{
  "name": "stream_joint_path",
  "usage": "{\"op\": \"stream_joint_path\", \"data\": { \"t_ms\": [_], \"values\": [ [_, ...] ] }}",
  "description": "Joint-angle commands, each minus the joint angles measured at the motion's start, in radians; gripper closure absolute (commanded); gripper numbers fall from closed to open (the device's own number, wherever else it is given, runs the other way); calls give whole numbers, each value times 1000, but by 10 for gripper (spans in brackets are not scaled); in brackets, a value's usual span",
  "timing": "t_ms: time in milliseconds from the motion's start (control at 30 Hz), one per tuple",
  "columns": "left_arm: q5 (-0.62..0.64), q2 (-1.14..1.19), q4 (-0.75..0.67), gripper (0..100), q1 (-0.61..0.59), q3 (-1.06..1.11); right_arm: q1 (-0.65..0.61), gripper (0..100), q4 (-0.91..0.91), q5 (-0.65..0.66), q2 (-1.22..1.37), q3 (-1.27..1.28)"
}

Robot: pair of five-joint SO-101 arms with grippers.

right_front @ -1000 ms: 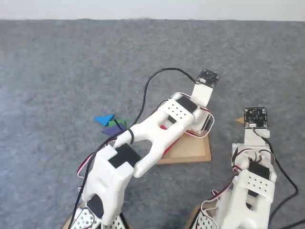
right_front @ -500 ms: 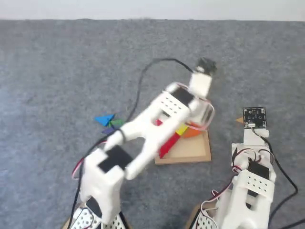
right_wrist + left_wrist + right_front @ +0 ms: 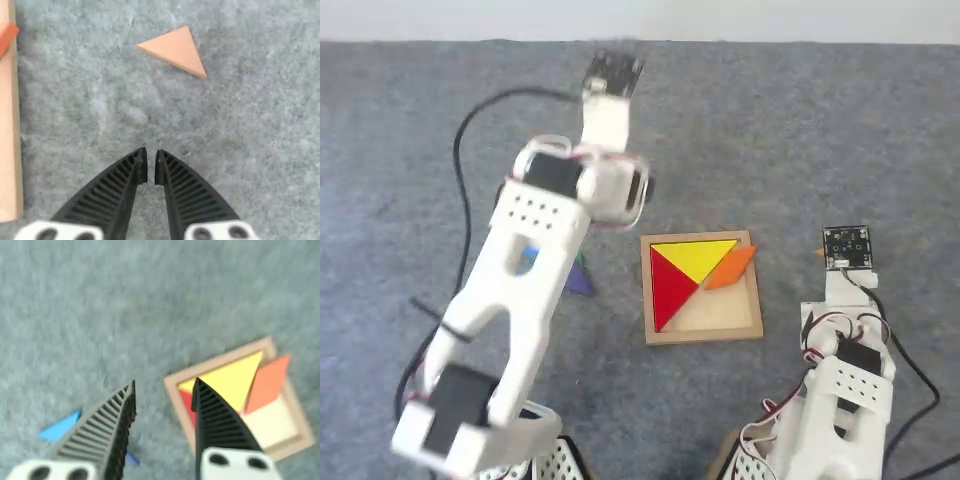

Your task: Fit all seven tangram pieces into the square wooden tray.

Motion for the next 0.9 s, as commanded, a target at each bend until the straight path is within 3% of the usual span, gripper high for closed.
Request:
{"op": "stream_joint_path", "data": {
  "t_ms": [0,133,267,433,600,867],
  "values": [
    [-147,-298,-247,826,-20,433,10,956,12,3,-70,-9],
    [-227,-582,-480,825,-21,783,-2,955,13,6,-173,44],
    [-209,-612,-402,824,-66,796,-120,951,45,11,-229,44],
    [-160,-589,-388,824,-169,792,-366,950,183,6,-193,-137],
    [-43,-548,-390,824,-316,737,-518,950,222,-21,-12,-316],
    [5,-397,-499,823,-344,733,-536,950,177,-52,467,-539]
  ]
}}
